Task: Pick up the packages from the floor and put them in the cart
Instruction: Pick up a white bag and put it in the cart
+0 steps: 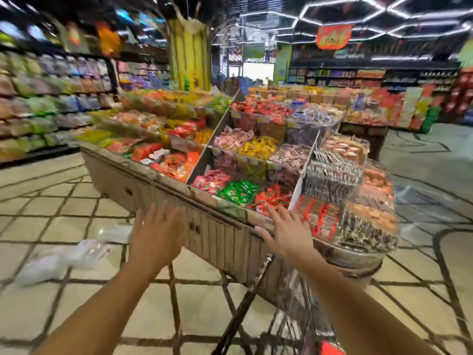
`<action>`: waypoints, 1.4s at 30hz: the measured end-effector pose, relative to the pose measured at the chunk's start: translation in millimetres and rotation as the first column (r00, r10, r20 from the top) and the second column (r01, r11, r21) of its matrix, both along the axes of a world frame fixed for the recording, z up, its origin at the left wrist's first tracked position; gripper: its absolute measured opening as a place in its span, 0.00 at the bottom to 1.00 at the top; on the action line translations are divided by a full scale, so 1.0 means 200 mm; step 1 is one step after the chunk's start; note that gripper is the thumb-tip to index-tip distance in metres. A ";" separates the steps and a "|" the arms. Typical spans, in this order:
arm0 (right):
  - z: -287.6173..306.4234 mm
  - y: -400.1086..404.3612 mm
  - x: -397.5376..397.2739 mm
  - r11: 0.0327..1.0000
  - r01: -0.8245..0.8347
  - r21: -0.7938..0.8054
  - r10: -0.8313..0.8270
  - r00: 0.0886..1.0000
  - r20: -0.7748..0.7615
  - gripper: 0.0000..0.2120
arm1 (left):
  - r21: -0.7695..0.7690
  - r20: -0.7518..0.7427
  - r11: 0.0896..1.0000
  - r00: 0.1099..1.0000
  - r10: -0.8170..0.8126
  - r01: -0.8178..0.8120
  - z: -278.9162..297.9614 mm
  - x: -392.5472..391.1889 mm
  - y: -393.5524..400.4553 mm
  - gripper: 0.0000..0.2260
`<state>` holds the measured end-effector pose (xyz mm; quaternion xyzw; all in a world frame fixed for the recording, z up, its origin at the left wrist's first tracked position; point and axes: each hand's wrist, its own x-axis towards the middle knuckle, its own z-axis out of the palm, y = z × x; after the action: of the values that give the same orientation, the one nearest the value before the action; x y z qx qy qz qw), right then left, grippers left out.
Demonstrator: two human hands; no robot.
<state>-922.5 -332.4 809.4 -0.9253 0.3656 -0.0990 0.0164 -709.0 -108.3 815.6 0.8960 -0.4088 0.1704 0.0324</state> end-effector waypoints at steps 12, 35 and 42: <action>0.28 0.97 1.35 0.936 -0.333 -0.119 0.327 0.943 -0.065 0.36 | -0.068 -0.021 0.894 0.897 0.442 -0.443 0.21 0.99 1.45 0.31; 0.17 1.34 3.72 0.749 -0.656 -0.090 0.656 0.754 -0.035 0.48 | 0.079 0.057 0.773 0.777 0.627 -0.630 0.18 2.75 1.87 0.36; 0.12 1.31 4.35 0.724 -0.685 -0.079 0.683 0.729 -0.047 0.36 | 0.057 0.068 0.756 0.758 0.648 -0.652 0.08 3.38 1.79 0.35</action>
<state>-53.4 -70.2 833.2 -0.9954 -0.0058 -0.0957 0.0070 -34.0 248.9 832.0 0.9787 -0.0794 0.1749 -0.0722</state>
